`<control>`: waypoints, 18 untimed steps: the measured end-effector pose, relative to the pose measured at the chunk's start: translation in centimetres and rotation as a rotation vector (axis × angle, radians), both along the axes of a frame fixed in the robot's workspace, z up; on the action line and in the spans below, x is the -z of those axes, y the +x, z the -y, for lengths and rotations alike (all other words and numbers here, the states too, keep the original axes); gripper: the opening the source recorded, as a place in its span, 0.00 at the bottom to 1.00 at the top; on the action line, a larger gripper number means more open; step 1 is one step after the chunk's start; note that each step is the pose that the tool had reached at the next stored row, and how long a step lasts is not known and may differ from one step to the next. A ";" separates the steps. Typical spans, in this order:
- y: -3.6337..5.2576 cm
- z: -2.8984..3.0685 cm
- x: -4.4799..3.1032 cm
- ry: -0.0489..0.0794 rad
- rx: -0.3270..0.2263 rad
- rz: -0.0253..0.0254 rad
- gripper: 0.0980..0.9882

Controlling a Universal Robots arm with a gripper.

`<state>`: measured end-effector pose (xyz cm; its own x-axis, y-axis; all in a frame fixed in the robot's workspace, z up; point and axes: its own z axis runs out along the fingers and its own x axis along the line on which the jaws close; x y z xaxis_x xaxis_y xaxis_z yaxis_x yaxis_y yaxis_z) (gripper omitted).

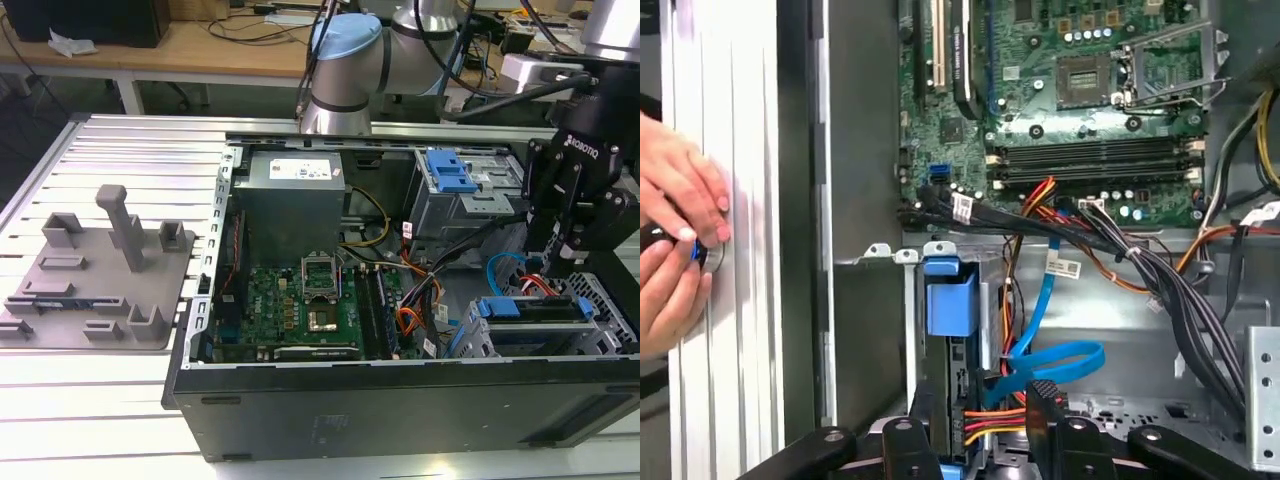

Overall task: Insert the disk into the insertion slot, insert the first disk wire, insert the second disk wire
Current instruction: 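Insert the second disk wire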

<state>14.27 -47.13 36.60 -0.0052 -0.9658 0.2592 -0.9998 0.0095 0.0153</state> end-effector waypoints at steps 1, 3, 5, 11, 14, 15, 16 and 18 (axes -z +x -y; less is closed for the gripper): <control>0.00 -0.05 0.00 -0.003 -0.036 0.0000 0.43; -0.08 -0.20 0.02 -0.005 -0.051 -0.0001 0.43; -0.73 -0.34 0.04 -0.009 -0.053 -0.0002 0.43; -1.18 -0.35 0.45 -0.020 -0.054 -0.0004 0.43; -1.07 -0.37 0.52 -0.031 -0.061 -0.0005 0.43; -1.07 -0.43 0.52 -0.036 -0.065 -0.0007 0.43; -1.07 -0.47 0.53 -0.039 -0.068 -0.0008 0.43; -1.07 -0.57 0.55 -0.041 -0.071 -0.0008 0.43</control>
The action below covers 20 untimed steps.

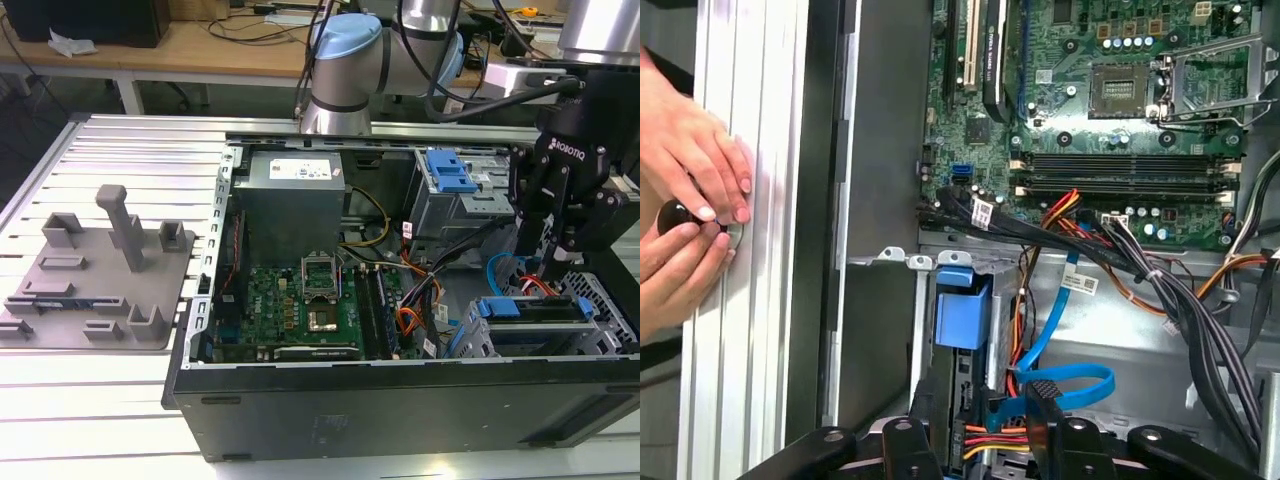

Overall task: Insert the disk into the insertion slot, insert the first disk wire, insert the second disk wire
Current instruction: 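Insert the second disk wire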

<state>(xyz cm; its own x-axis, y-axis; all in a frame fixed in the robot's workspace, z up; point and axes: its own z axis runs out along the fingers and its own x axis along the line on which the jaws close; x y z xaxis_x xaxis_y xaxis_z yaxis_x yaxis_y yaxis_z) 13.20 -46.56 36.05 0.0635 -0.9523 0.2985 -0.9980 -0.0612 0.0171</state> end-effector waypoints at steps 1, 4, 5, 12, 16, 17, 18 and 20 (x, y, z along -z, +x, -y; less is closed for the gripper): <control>0.00 -0.03 0.01 0.000 0.000 0.0000 0.43; 0.00 -0.17 0.04 0.000 0.000 0.0000 0.43; 0.00 -0.21 0.05 0.000 0.001 0.0001 0.43; -0.01 -0.44 0.14 -0.001 0.003 0.0006 0.43; -0.01 -0.93 0.20 -0.001 0.013 0.0006 0.34; -0.01 -0.99 0.21 -0.001 0.015 0.0006 0.26; -0.01 -1.05 0.22 -0.001 0.018 0.0006 0.26; -0.01 -1.14 0.24 -0.001 0.024 0.0006 0.26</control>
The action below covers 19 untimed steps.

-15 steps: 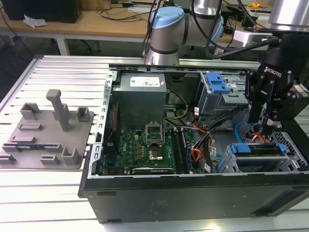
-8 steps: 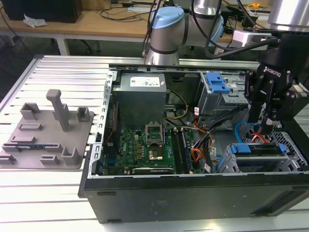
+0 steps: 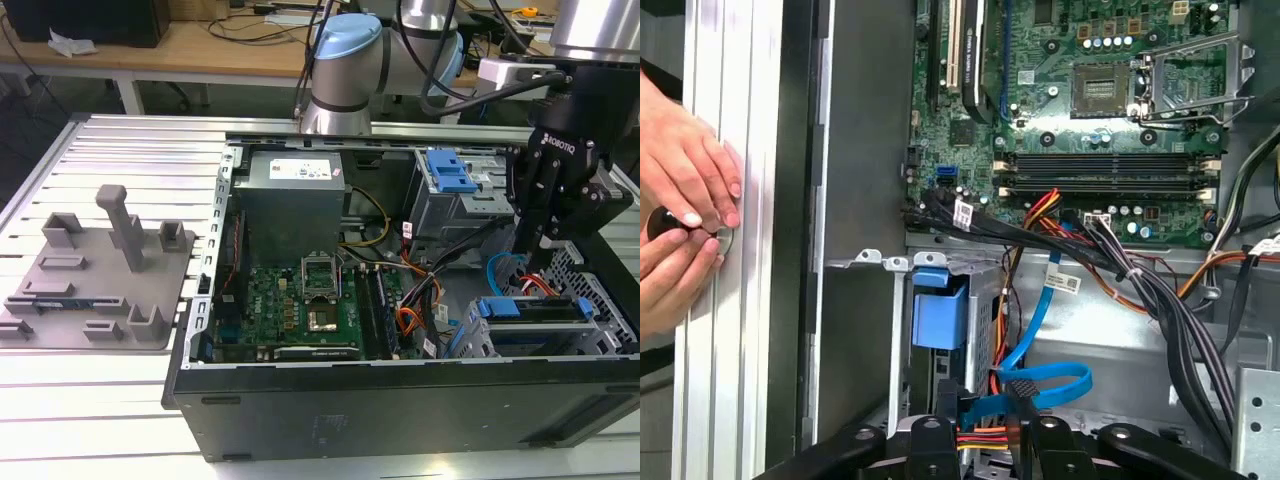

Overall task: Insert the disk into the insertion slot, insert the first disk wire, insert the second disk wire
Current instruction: 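Insert the second disk wire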

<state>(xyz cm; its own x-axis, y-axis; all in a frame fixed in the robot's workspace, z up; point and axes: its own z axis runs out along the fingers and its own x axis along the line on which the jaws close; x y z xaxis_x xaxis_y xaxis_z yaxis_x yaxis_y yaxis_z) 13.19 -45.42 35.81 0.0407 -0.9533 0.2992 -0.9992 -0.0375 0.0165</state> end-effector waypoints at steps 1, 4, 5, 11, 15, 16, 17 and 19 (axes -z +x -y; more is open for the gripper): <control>0.00 -0.01 0.01 0.000 0.004 0.0000 0.26; 0.00 -0.04 0.03 0.000 0.016 0.0000 0.16; 0.00 -0.04 0.04 0.000 0.020 0.0000 0.16; 0.00 -0.04 0.08 -0.010 0.052 0.0001 0.16; 0.00 -0.08 0.20 -0.042 0.054 0.0015 0.16; 0.00 -0.14 0.23 -0.045 0.054 0.0016 0.16; 0.01 -0.31 0.27 -0.049 0.053 0.0018 0.16; 0.00 -0.63 0.32 -0.056 0.043 0.0023 0.16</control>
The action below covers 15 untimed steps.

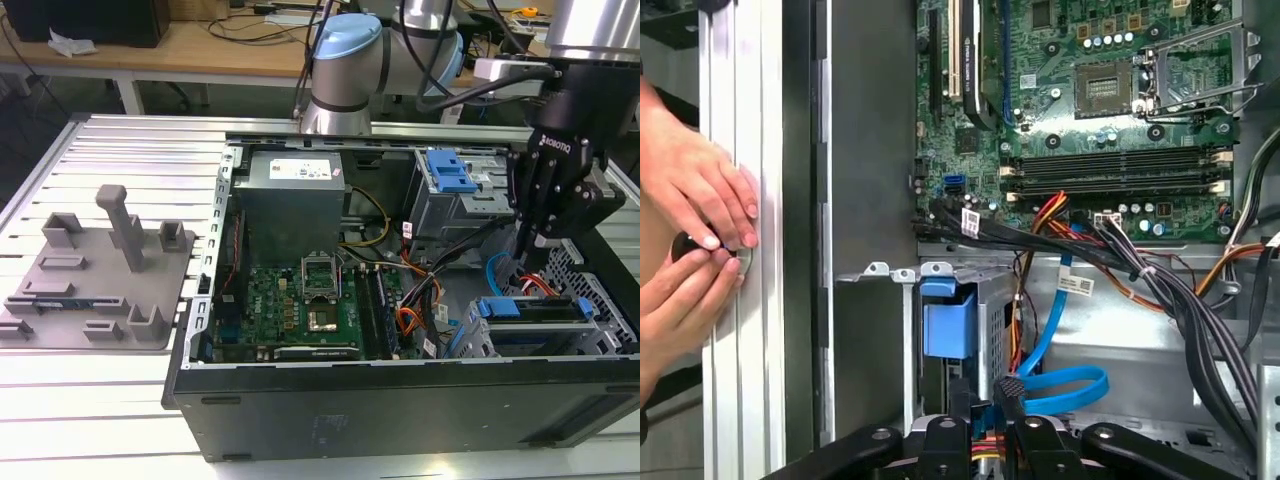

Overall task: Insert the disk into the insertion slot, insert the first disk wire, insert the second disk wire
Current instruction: 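Insert the second disk wire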

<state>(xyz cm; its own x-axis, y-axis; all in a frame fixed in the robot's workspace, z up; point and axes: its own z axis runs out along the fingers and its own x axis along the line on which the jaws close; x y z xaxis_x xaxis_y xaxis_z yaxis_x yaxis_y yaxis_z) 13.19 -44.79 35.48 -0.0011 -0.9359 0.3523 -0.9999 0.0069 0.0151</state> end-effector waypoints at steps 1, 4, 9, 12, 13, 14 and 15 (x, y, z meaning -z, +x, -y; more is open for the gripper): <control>0.00 -0.09 0.02 -0.002 -0.007 0.0000 0.16; 0.01 -0.17 0.05 -0.006 -0.023 0.0003 0.16; 0.00 -0.17 0.07 -0.016 -0.025 0.0027 0.16; 0.00 -0.17 0.17 -0.020 -0.025 0.0058 0.16; 0.00 -0.17 0.22 -0.021 -0.025 0.0067 0.16; 0.00 -0.17 0.27 -0.021 -0.025 0.0072 0.14; 0.00 -0.17 0.32 -0.021 -0.025 0.0074 0.14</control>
<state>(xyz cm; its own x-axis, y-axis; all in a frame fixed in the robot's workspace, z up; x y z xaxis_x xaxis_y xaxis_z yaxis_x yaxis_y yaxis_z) 13.19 -44.62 35.17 0.0195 -0.9279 0.3723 -0.9998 -0.0179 0.0078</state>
